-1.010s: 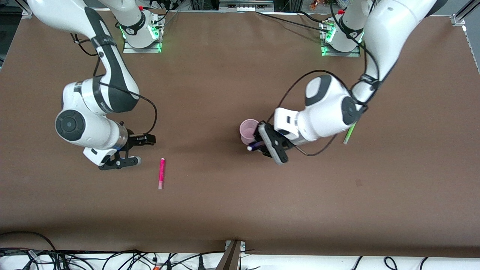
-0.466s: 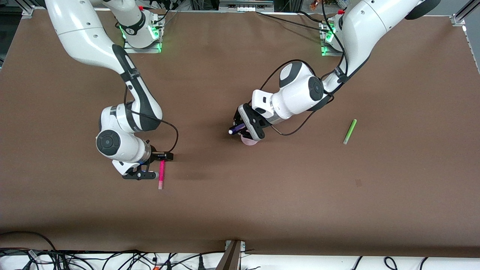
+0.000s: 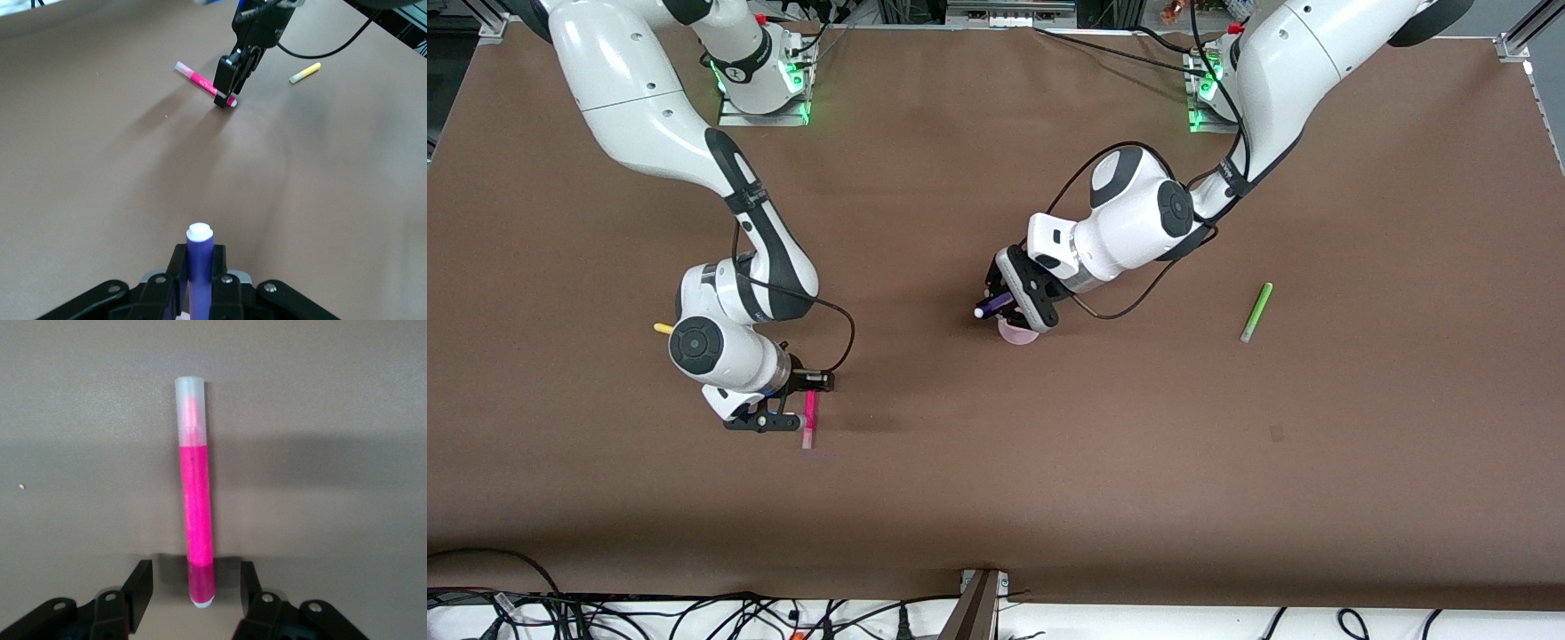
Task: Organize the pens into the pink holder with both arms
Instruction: 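Hold the blue marker over the holder while the right gripper grasps pink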
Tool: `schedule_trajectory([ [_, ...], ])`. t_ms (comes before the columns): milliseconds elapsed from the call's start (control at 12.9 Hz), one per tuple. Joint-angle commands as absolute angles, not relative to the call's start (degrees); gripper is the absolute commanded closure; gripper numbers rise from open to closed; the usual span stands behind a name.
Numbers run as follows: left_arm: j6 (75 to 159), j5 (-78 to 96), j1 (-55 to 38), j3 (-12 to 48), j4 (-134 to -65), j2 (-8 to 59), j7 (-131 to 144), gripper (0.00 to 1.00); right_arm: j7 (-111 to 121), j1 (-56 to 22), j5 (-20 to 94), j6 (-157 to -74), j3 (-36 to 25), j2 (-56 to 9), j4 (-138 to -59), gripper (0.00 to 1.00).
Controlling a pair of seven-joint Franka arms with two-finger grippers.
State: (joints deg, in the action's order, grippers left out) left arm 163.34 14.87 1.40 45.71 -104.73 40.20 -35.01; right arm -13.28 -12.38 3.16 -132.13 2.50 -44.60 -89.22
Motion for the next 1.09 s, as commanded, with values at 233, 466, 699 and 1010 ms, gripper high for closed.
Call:
schedule_trajectory([
  [233, 164.2, 15.7, 2.5, 45.2, -106.2, 39.5, -47.4, 1.0, -14.1, -12.1, 2.9, -132.2, 2.5, -45.4, -88.8, 0.63],
  [466, 164.2, 15.6, 2.5, 45.2, -106.0, 39.5, -51.8, 1.0, -13.9, -12.0, 2.9, -132.2, 2.5, -45.4, -88.9, 0.84],
  [699, 164.2, 15.6, 2.4, 45.2, -106.1, 40.2, -55.8, 1.0, -13.9, -12.0, 3.0, -132.1, 2.5, -45.4, -88.9, 0.93],
  [1010, 164.2, 15.6, 1.8, 45.1, -106.1, 40.2, -56.9, 0.0, -13.6, -12.0, 3.0, -132.0, 2.5, -45.4, -88.9, 0.93],
])
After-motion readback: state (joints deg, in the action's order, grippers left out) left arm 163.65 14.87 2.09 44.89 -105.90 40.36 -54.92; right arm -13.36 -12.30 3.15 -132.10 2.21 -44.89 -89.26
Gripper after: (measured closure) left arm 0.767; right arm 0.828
